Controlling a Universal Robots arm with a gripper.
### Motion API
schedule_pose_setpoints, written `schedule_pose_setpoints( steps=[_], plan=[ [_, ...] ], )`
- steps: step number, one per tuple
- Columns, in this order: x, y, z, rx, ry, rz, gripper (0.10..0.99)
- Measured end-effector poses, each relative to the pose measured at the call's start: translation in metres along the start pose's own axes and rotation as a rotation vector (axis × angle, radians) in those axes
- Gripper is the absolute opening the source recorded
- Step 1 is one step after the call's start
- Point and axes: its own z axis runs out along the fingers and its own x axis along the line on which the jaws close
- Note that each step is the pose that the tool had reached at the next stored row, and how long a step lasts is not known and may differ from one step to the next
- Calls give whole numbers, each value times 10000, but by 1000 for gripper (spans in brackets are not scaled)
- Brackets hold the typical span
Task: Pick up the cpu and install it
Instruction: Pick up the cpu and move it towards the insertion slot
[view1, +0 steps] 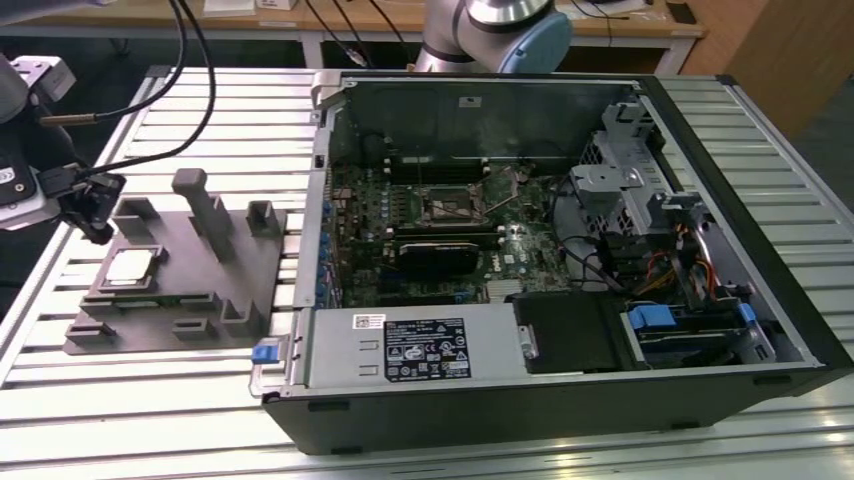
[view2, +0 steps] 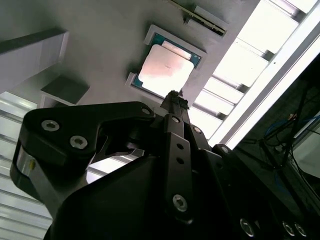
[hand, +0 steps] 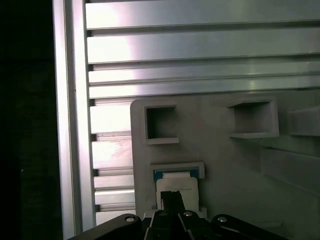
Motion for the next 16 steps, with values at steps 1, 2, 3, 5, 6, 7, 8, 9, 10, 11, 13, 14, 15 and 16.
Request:
schedule_pose_setpoints(
  steps=[1,2,3,5,6,7,8,9,10,11,13,14,15,16],
  plan=[
    [0,0,7,0,0,0,106],
    [1,-1,14,1,1,0,106],
    [1,-1,23,1,0,0,106],
    [1,-1,41,2,0,0,106],
    [1,-2,51,3,1,0,106],
    [2,-2,62,3,1,0,106],
    [2,-3,74,3,0,0,106],
    [2,-3,86,3,0,0,106],
    [3,-4,99,3,1,0,106],
    [3,-4,111,3,0,0,106],
    [3,-4,136,4,0,0,106],
    [1,-4,145,6,1,2,106],
    [-3,-4,153,6,0,2,106],
    [-6,-4,160,8,0,1,106]
  ],
)
